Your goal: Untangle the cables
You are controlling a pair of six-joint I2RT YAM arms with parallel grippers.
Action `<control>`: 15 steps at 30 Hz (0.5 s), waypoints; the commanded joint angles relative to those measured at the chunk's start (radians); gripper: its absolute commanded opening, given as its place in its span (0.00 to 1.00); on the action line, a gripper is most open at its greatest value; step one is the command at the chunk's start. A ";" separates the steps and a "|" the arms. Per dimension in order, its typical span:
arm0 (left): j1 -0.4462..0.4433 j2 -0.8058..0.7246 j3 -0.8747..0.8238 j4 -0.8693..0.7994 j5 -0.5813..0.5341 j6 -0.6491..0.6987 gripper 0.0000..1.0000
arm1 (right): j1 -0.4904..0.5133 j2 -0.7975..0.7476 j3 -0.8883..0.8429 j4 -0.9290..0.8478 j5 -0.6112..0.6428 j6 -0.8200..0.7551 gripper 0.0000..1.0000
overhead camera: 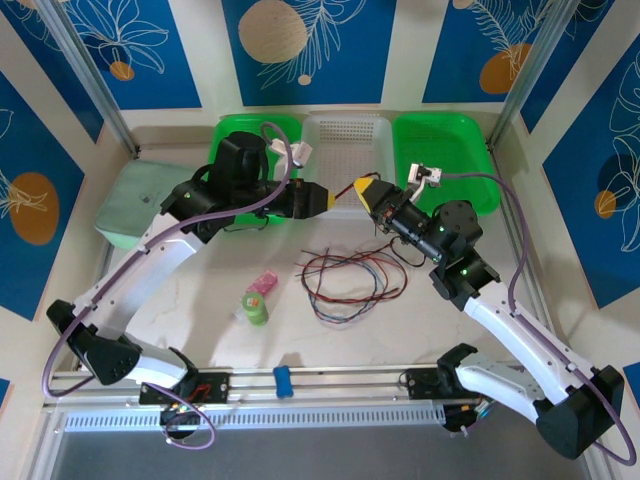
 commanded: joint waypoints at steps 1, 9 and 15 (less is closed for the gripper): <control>-0.012 0.002 0.003 0.047 0.016 -0.003 0.30 | -0.006 -0.023 -0.004 0.002 -0.001 0.002 0.00; -0.012 0.000 0.014 0.037 0.006 0.004 0.28 | -0.007 -0.028 0.005 -0.068 0.009 -0.027 0.00; -0.012 0.012 0.018 0.027 0.015 0.006 0.23 | -0.010 -0.029 0.006 -0.072 0.008 -0.028 0.00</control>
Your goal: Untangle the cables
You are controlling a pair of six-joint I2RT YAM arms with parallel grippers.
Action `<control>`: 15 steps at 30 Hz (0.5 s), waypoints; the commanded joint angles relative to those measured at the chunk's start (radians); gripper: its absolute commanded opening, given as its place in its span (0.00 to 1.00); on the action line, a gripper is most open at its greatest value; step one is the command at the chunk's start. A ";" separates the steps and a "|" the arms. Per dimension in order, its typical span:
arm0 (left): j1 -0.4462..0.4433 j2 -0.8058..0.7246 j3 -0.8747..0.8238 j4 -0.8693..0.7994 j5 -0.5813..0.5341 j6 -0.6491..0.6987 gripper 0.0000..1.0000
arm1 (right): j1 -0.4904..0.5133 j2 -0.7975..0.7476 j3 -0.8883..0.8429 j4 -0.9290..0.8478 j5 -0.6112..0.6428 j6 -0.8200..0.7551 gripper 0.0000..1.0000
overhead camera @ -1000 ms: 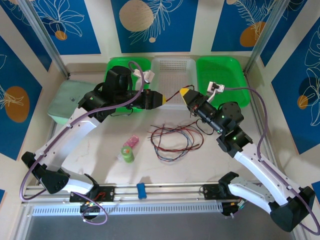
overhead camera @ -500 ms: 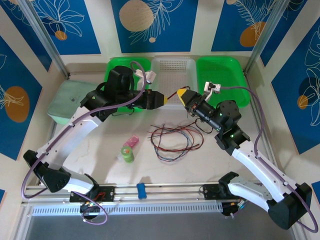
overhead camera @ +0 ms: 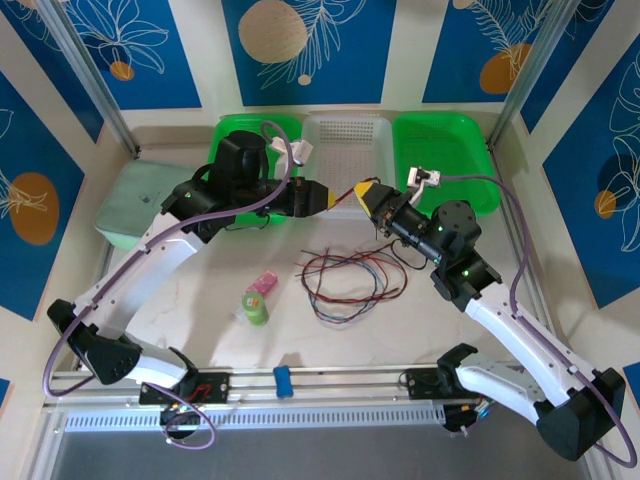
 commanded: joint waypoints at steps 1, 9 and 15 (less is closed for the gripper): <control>-0.013 0.011 0.018 0.006 0.014 0.006 0.23 | -0.008 -0.018 0.005 -0.003 0.006 -0.021 0.00; -0.013 0.010 0.010 -0.017 0.014 0.015 0.26 | -0.018 -0.016 -0.010 0.029 -0.003 0.005 0.00; -0.013 0.013 0.005 -0.008 0.015 0.009 0.25 | -0.020 -0.016 0.000 0.022 -0.011 -0.005 0.00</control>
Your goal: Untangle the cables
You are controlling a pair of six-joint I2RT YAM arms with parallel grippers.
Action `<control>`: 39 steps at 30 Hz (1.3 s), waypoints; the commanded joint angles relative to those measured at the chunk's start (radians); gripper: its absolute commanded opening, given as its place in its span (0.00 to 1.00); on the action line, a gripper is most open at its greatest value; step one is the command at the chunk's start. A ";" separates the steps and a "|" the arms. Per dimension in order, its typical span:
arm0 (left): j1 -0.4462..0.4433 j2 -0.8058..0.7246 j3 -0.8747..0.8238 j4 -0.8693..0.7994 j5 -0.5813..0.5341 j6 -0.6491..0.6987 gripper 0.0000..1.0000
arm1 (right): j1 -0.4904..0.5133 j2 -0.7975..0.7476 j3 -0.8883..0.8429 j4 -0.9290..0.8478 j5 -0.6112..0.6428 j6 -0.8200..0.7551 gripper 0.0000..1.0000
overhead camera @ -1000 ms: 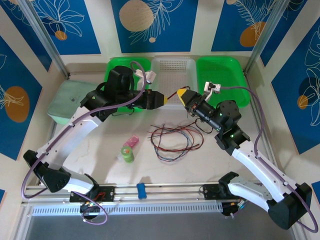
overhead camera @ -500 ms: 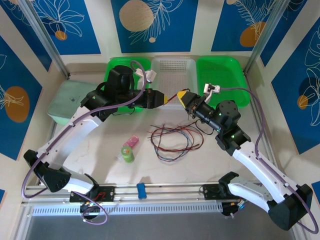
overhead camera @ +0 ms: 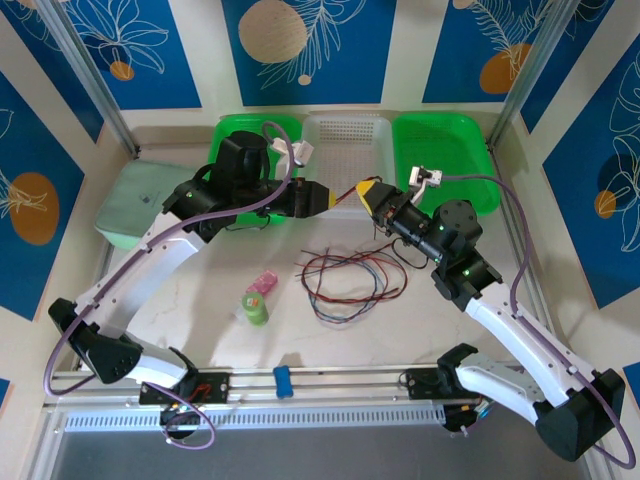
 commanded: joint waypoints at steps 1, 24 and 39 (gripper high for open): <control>-0.013 0.007 0.007 0.002 0.017 0.005 0.23 | -0.009 -0.016 0.001 0.019 -0.013 -0.005 0.00; -0.013 0.007 -0.004 0.012 0.027 -0.012 0.24 | -0.024 -0.014 -0.027 0.064 -0.022 0.030 0.00; -0.014 0.009 -0.005 0.014 0.028 -0.009 0.12 | -0.027 -0.006 -0.023 0.066 -0.035 0.031 0.00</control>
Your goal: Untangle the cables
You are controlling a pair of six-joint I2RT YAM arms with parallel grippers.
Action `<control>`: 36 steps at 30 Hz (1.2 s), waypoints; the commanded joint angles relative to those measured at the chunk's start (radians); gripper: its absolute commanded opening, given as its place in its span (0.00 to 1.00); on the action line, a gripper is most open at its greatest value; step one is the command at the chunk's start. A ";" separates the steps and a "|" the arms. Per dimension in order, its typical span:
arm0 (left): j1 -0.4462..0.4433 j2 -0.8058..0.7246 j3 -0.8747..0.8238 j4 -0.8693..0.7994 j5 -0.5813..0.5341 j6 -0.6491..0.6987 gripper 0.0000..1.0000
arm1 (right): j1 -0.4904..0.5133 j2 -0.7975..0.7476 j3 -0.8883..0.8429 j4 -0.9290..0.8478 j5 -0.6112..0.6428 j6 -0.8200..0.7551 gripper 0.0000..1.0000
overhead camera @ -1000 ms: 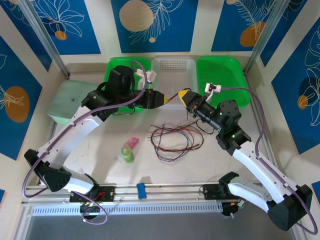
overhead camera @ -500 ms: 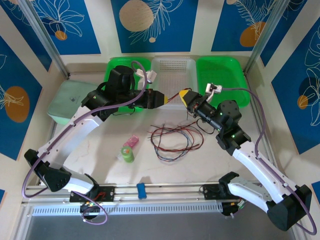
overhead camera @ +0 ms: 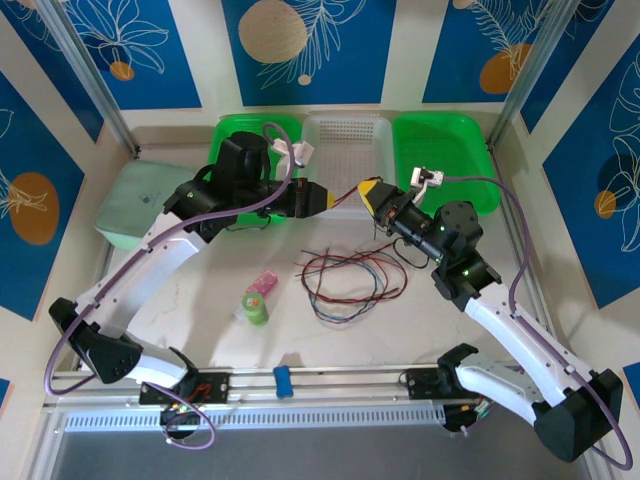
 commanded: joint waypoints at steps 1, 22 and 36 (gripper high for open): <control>-0.013 0.008 0.003 0.007 0.023 0.002 0.11 | -0.006 -0.007 0.001 0.031 -0.017 0.004 0.00; -0.006 0.057 0.080 0.028 0.013 0.008 0.00 | -0.028 -0.065 -0.010 -0.195 -0.083 -0.044 0.67; 0.002 0.071 0.096 0.062 -0.005 -0.015 0.00 | -0.078 -0.191 0.175 -0.641 0.013 -0.714 0.74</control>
